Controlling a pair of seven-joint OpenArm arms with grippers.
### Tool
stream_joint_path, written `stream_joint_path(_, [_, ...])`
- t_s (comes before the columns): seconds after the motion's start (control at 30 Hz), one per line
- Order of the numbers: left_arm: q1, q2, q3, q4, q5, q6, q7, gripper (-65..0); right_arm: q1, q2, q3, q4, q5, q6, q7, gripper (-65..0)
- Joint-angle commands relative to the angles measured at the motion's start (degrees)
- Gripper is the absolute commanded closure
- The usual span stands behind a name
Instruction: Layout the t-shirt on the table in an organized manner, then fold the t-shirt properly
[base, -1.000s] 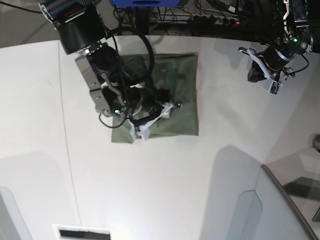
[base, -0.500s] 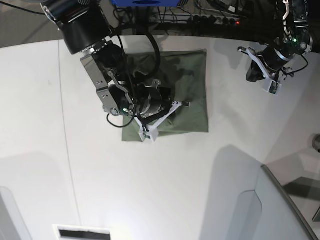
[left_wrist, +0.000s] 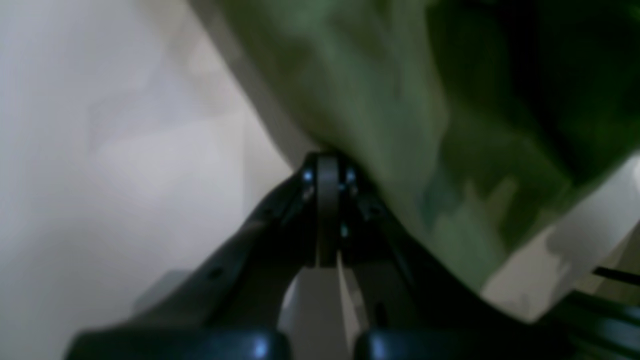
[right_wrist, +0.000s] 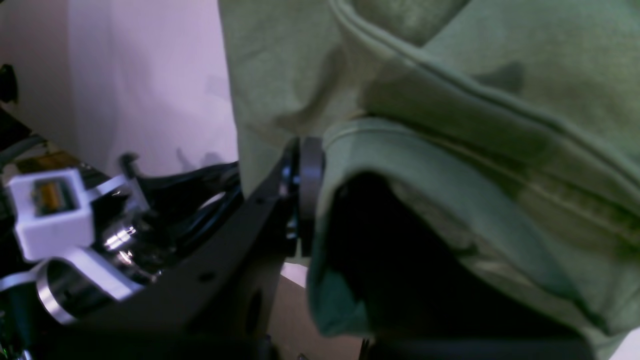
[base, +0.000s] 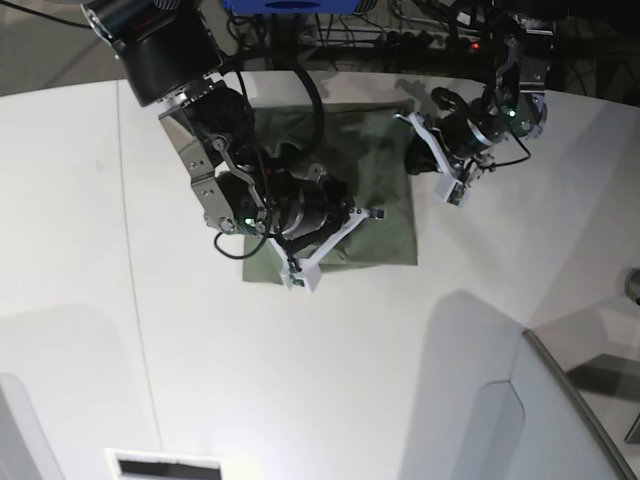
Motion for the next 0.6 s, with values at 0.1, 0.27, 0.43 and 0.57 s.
stream_joint_path(0.1, [-1.4,0.5,0.3,0.0,-0.4,0.1,-0.8,0.0,1.1,-0.7,-0.1,1.5,0.7,0.3,-1.2,-2.7])
stream_joint_path(0.27, [-2.0,0.9,0.3,0.2,-0.4,0.1,-0.7,0.0,1.2,-1.1,-0.1,1.5,0.7,0.3,-1.1,-2.7])
stream_joint_path(0.43, [-2.9,1.3,0.4,-0.1,-0.4,0.1,-0.7,0.0,1.3,-1.2,-0.2,1.5,2.5,0.3,-1.2,-2.6])
stream_joint_path(0.57, [-3.1,1.5,0.4,0.0,-0.4,0.1,-0.6,0.0,2.7,-1.0,-3.9,0.9,8.0,0.3,-0.7,-2.7])
